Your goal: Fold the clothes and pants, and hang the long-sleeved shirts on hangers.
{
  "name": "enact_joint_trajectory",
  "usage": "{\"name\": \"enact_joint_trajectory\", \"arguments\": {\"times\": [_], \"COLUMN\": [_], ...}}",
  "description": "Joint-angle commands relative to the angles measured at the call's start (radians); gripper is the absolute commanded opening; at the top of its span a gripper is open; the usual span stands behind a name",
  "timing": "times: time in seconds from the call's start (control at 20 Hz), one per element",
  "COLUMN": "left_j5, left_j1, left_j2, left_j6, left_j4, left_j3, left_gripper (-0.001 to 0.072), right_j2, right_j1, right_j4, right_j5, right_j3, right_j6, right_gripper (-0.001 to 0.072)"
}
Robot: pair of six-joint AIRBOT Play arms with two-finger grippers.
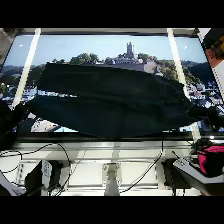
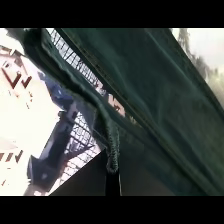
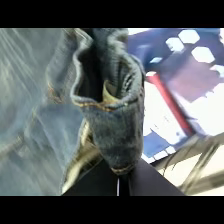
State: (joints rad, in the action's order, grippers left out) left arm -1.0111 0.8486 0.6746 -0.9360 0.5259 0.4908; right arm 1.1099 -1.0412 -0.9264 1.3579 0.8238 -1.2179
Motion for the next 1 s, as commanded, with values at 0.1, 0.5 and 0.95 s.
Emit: {"name": "enact_joint_trajectory", "arguments": {"times": [0.1,0.5,0.95], "left_j5": [0.020,0.364,0.748], "left_j1": [-0.016,-0.435,-0.666], "left_j2": [-0.151,0.444,1.110], "left_j6": [-0.182,-0.179,-0.463], "left_j4": [0.050,-0.004,-0.153], "left_j3": [0.095,0.497,0.949], "left_gripper": [0.0011,0.0012,0.0013], "right_j2": [-0.207,0.021,0.407], "right_j1": [-0.043,0.204,0.476], "right_j4": [0.020,0.145,0.143], "right_j5": [-0.065,-0.377,-0.877], "right_j3": [-0.006,0.177,0.300], "right_j6": [-0.148,-0.488,-1.103], "right_gripper": [0.0018,0.0017,0.0017]}}
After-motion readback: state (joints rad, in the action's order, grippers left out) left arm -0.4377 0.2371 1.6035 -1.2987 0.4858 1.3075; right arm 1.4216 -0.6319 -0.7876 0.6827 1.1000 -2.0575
